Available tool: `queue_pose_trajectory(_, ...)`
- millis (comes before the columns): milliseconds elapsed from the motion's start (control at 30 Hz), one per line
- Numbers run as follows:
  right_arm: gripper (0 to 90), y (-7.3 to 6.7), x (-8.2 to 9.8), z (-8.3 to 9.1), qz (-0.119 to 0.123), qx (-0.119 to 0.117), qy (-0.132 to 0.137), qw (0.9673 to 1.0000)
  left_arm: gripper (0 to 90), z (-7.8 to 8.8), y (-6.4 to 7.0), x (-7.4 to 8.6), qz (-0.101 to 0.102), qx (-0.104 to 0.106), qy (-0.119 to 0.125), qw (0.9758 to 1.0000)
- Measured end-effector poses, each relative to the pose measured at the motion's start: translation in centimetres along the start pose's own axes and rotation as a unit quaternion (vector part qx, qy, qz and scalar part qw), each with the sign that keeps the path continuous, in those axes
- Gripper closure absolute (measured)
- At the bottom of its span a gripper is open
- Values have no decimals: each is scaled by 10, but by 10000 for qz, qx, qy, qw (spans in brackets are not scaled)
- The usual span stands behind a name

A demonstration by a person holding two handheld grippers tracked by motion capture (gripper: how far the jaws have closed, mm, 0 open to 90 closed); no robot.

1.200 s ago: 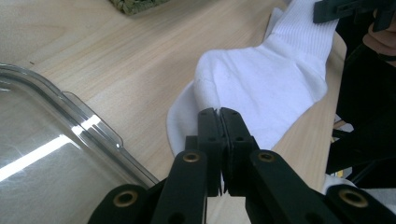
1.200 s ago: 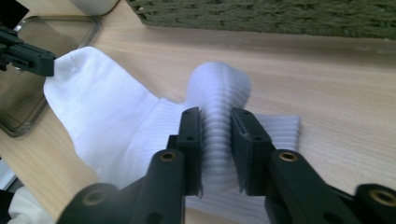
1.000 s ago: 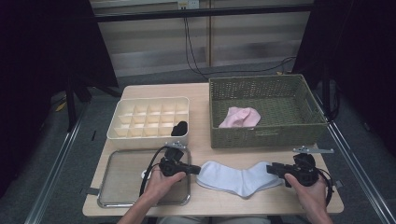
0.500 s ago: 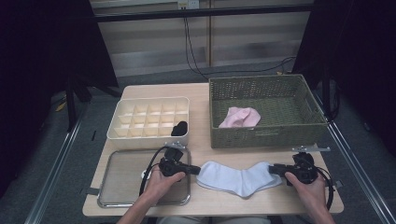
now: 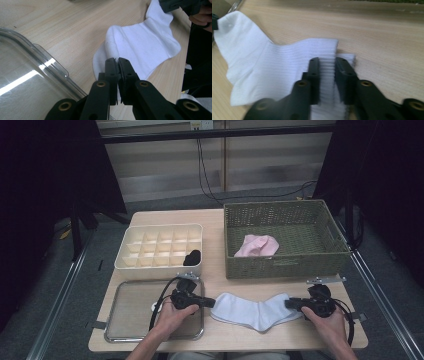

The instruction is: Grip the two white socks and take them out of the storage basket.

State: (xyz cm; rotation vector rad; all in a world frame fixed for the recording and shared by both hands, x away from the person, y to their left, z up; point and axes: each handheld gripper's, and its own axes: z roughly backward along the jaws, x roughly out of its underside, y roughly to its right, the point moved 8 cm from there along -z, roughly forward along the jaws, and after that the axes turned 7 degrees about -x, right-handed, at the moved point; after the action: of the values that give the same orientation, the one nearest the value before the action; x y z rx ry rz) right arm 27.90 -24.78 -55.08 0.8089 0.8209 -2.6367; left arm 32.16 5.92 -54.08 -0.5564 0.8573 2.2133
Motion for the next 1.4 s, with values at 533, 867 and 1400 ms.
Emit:
queue_pose_trajectory(533, 892, -10, -9, 31, -309, -539, 539, 9966, 872, 9, 9, -5, 21, 264, 177, 9995)
queue_pose_trajectory(867, 891, 2, 1, 30, -347, -233, 340, 9985, 874, 1, 2, -6, 59, 19, 58, 10000)
queue_pose_trajectory(1400, 771, 15, 3, 22, -300, 51, 256, 9992, 717, 6, 4, -3, 23, -28, 132, 9999)
